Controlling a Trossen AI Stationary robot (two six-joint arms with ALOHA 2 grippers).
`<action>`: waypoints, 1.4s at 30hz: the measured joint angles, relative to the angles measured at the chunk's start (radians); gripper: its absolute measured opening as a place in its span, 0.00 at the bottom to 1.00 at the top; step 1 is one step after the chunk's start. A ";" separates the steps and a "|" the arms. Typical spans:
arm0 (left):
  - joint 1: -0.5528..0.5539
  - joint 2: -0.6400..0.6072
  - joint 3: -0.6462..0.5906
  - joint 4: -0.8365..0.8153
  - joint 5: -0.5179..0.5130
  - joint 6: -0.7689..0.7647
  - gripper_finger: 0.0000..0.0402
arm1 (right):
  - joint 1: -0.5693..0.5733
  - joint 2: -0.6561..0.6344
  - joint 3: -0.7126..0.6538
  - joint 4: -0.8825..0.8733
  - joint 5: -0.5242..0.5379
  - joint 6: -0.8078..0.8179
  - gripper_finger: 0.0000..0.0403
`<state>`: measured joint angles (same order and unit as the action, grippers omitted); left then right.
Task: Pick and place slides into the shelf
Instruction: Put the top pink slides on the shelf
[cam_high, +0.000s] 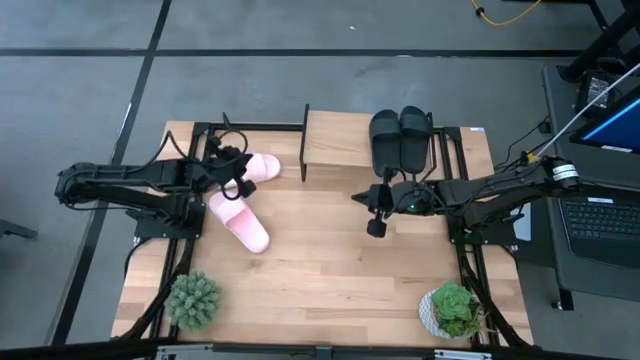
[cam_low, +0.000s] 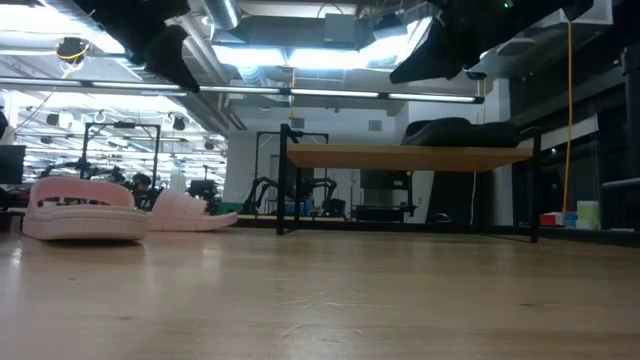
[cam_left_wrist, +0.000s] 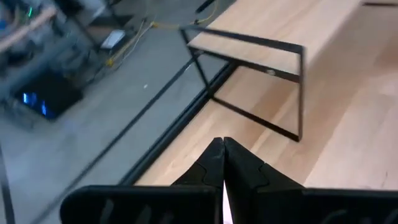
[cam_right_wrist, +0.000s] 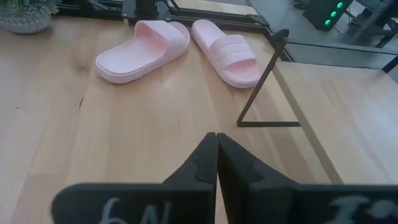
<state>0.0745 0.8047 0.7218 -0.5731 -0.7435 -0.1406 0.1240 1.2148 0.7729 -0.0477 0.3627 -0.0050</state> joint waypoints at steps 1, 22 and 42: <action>0.010 0.000 0.000 -0.007 0.000 -0.029 0.00 | -0.002 0.000 0.000 0.001 0.000 0.000 0.04; 0.352 0.005 0.001 -0.133 0.345 -0.104 0.00 | -0.019 0.000 0.000 -0.005 -0.001 -0.034 0.06; 0.358 0.272 0.002 -0.293 0.201 0.365 0.00 | -0.018 0.001 0.000 -0.018 -0.062 -0.057 0.06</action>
<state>0.4320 1.0769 0.7238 -0.8664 -0.5427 0.2241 0.1057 1.2156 0.7730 -0.0653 0.3008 -0.0619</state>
